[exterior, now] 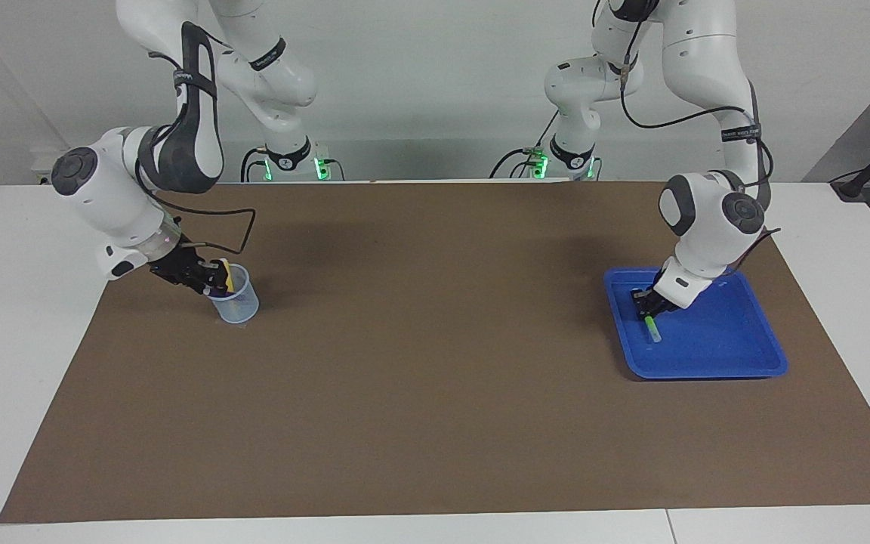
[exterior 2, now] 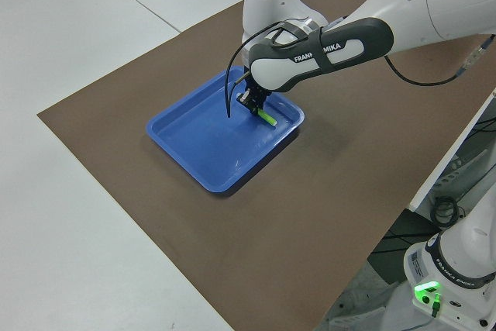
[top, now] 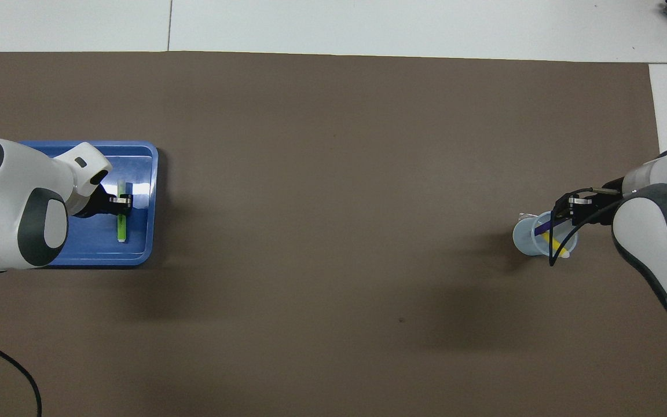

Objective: Right arm passes pens to left for tray arrangement
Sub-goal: 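Release the green pen in the tray while the right gripper grasps the purple pen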

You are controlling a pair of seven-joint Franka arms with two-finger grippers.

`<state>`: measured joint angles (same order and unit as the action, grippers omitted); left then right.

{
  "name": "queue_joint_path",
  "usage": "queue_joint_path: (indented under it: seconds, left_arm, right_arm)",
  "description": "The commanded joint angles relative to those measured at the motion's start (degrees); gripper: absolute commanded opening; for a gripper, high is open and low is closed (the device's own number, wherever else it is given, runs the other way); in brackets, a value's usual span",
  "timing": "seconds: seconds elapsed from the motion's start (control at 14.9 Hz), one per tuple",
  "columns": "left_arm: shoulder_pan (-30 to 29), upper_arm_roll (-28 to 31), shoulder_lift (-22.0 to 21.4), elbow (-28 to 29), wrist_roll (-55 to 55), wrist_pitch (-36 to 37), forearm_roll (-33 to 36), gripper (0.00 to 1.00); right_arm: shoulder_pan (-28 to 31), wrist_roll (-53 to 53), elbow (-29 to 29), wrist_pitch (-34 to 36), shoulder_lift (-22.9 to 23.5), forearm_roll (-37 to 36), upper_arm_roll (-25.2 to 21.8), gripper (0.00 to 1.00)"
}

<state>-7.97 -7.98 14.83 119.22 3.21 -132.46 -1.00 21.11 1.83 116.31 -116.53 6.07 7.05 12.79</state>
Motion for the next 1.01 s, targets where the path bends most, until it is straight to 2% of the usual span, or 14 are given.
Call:
queue_joint_path:
  seconds: [0.0,0.13,0.2,0.27,0.4,0.47,0.74,0.81,0.94]
  left_arm:
    - [-0.8,-0.4,-0.2,1.5,0.5,-2.3,3.2,0.00]
    - [-1.1,-0.4,0.3,1.6,0.5,-3.1,4.2,0.00]
    - [-1.0,-0.5,0.3,1.6,0.2,-3.2,4.2,0.18]
    - [-1.0,-0.5,0.4,1.6,-0.5,-3.3,4.2,0.38]
    - [-0.8,-0.5,0.5,1.5,-5.1,-3.3,4.2,0.51]
    - [-0.6,-0.5,0.5,1.3,-6.5,-3.2,4.2,0.53]
    - [-0.7,-0.6,0.4,0.5,-6.6,-2.1,4.0,0.53]
    - [-0.7,-0.6,0.4,-0.1,-6.6,-1.3,3.6,0.57]
    - [-0.8,-0.7,0.2,-2.7,-6.5,2.8,3.2,0.57]
  right_arm:
    - [0.9,-0.9,0.6,-0.8,0.0,-1.1,0.8,0.32]
    - [0.9,-0.9,0.6,-0.9,0.0,-1.1,0.8,0.29]
    - [0.9,-0.9,0.6,-0.9,0.1,-1.1,0.8,0.28]
    - [1.0,-0.9,0.6,-0.9,0.2,-1.2,0.8,0.23]
    - [1.0,-0.9,0.5,-0.7,0.2,-1.1,0.8,0.04]
    - [1.0,-0.3,0.4,-0.5,0.2,-1.2,0.8,0.00]
    - [1.2,0.2,-0.3,0.6,0.3,-1.2,0.8,0.00]
    - [1.2,0.2,-0.9,1.6,0.3,-1.2,0.8,0.00]
    - [1.2,0.2,-3.1,4.0,0.3,-1.3,0.8,0.00]
